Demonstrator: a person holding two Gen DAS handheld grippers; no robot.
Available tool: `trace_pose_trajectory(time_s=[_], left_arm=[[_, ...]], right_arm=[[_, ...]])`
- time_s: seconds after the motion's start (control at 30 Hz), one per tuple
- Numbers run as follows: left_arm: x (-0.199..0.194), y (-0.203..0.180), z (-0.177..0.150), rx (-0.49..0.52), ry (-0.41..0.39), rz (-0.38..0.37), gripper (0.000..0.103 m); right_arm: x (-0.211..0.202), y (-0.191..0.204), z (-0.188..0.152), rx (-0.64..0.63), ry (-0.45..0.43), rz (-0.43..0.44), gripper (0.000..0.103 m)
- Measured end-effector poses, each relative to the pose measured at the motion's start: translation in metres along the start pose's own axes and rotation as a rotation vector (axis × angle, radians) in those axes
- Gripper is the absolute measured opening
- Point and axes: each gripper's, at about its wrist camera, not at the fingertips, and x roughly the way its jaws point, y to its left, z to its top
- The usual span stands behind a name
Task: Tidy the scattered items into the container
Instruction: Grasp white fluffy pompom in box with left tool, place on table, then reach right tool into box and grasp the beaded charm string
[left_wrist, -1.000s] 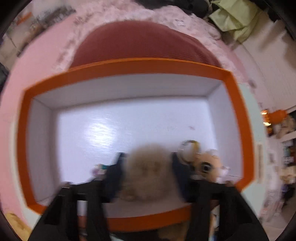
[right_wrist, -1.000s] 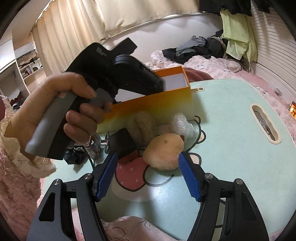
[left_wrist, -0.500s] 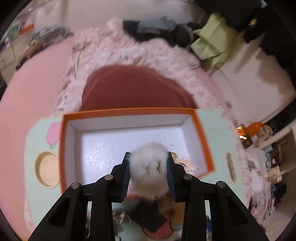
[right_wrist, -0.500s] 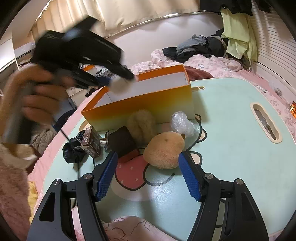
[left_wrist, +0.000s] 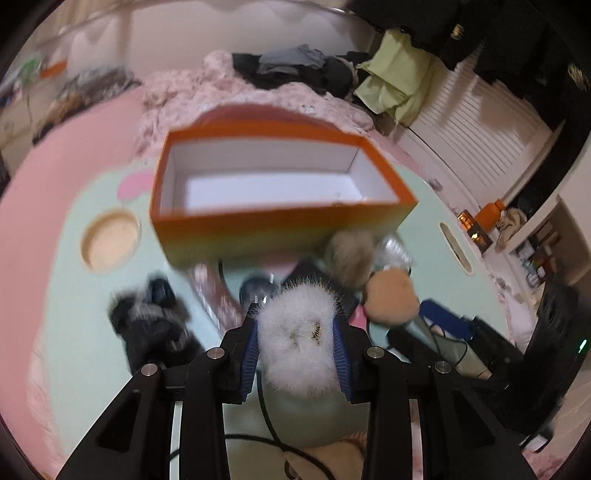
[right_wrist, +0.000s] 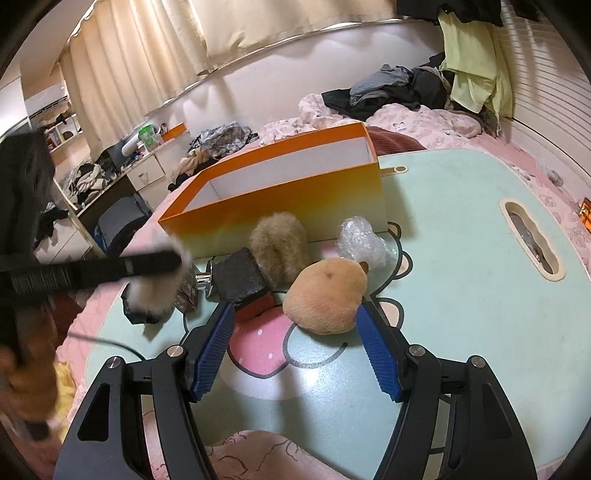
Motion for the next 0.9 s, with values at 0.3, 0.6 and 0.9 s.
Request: trace_pose_trajectory(time_s=[0.3,0.6,0.9], left_arm=[[-0.004,-0.004,-0.035,-0.001,-0.239,0.056,0.078],[-0.005,0.016,-0.047,-0.093,-0.323,0.091,0.087],[-0.006,0.022,-0.054,-0.103,-0.349,0.048,0.092]], right_arm=[[0.002,-0.003,0.000,0.010,0.008,-0.004,0.069],[0.005,-0.007,0.002,0.021,0.018,-0.008,0.069],[-0.011,0.017,0.078,-0.123,-0.072,-0.119,0.069]])
